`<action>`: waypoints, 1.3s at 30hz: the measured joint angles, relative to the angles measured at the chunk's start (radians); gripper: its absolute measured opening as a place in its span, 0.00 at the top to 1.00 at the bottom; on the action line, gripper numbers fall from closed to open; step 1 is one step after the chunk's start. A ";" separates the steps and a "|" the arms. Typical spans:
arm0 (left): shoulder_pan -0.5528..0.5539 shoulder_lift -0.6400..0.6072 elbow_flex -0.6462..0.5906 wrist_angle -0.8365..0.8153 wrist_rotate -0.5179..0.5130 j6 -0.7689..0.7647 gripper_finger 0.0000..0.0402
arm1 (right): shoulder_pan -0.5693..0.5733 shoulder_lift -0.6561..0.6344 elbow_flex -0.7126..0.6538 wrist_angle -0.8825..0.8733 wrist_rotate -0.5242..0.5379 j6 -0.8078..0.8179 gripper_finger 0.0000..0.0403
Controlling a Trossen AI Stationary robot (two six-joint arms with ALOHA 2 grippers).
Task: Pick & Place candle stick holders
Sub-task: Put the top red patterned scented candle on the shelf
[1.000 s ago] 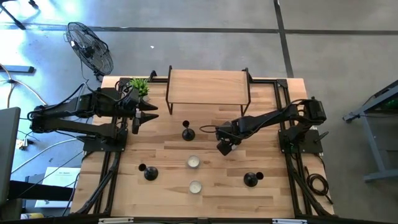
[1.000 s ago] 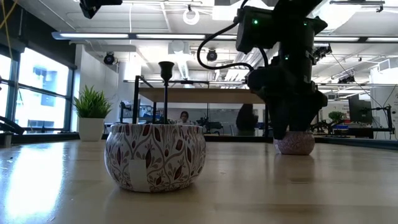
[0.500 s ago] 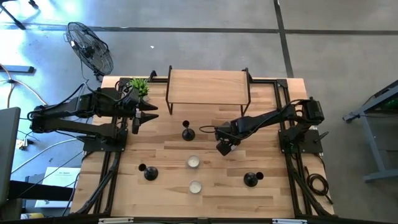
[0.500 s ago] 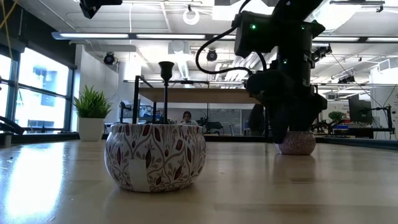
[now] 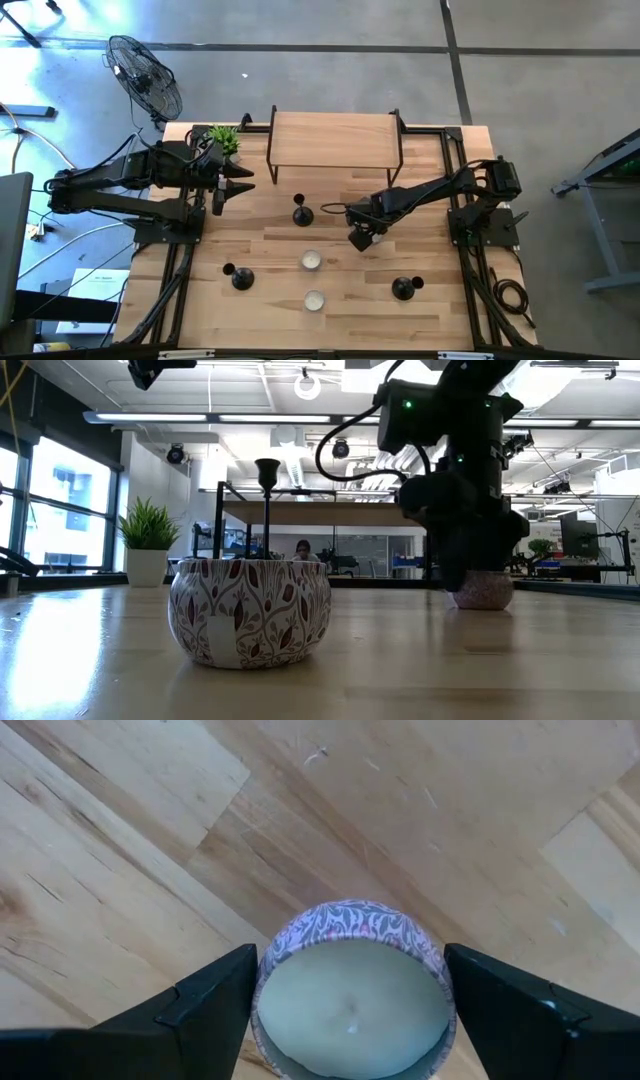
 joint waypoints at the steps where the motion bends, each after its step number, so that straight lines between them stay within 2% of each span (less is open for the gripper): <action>1: 0.000 0.000 0.000 0.000 0.000 0.000 0.57 | 0.000 0.000 0.000 -0.002 0.000 0.000 0.24; 9: 0.000 0.000 0.000 0.000 0.015 0.000 0.57 | 0.000 0.000 0.000 -0.004 -0.008 0.000 0.31; 29: 0.000 0.000 0.000 0.000 0.021 0.000 0.57 | 0.000 0.000 -0.001 -0.006 -0.023 -0.001 0.31; 39: 0.000 0.000 0.000 0.000 0.022 0.000 0.57 | 0.001 -0.015 -0.003 -0.028 -0.066 -0.002 0.31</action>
